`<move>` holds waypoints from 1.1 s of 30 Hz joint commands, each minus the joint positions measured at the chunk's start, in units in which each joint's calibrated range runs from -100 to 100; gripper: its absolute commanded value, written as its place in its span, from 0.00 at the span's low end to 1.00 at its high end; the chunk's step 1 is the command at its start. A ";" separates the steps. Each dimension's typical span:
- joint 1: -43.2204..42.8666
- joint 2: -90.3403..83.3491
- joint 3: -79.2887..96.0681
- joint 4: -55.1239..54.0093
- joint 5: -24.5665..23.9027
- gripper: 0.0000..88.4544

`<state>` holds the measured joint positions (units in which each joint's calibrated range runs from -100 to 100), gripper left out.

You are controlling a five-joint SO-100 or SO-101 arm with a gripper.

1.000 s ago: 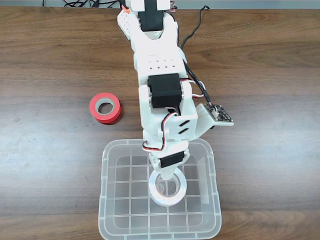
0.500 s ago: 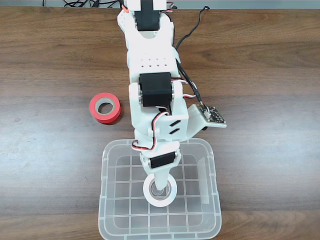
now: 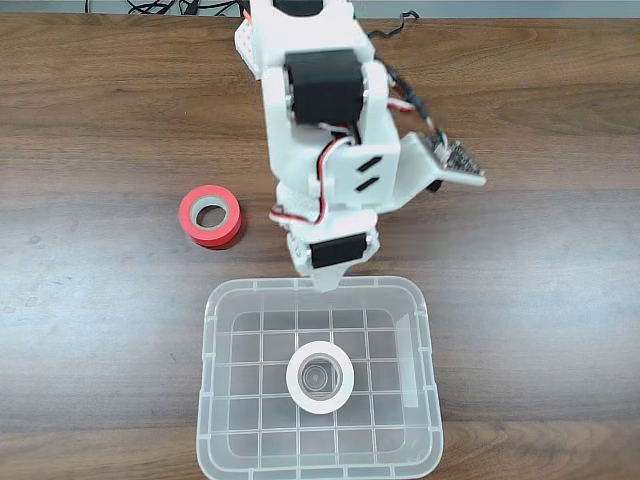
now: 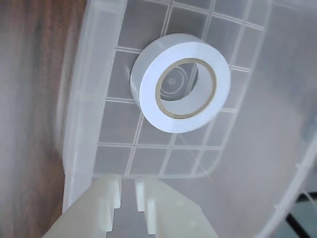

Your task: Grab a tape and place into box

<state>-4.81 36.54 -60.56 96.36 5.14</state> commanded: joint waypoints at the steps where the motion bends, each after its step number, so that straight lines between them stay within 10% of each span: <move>1: -2.80 -15.95 -3.44 3.64 -1.08 0.02; 19: -3.68 -64.30 60.08 2.53 -2.24 0.02; 33: -3.09 -102.43 118.07 -26.32 -2.19 0.02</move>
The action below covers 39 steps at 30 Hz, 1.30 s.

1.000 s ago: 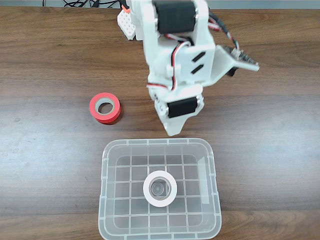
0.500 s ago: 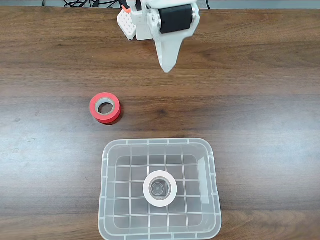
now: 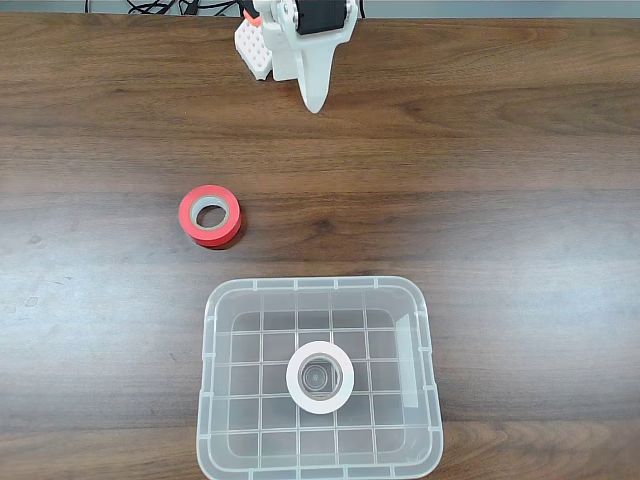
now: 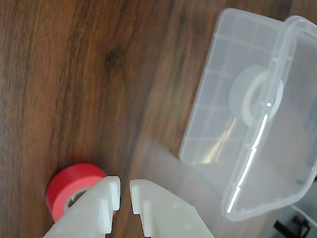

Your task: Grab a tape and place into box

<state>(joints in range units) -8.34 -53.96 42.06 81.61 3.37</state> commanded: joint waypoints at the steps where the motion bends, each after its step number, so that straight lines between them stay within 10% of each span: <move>1: 0.59 -14.27 19.40 -13.80 -0.41 0.02; 14: 7.24 -42.02 54.79 -20.57 -0.36 0.02; 39: 6.51 -44.92 54.96 -15.09 -6.32 0.02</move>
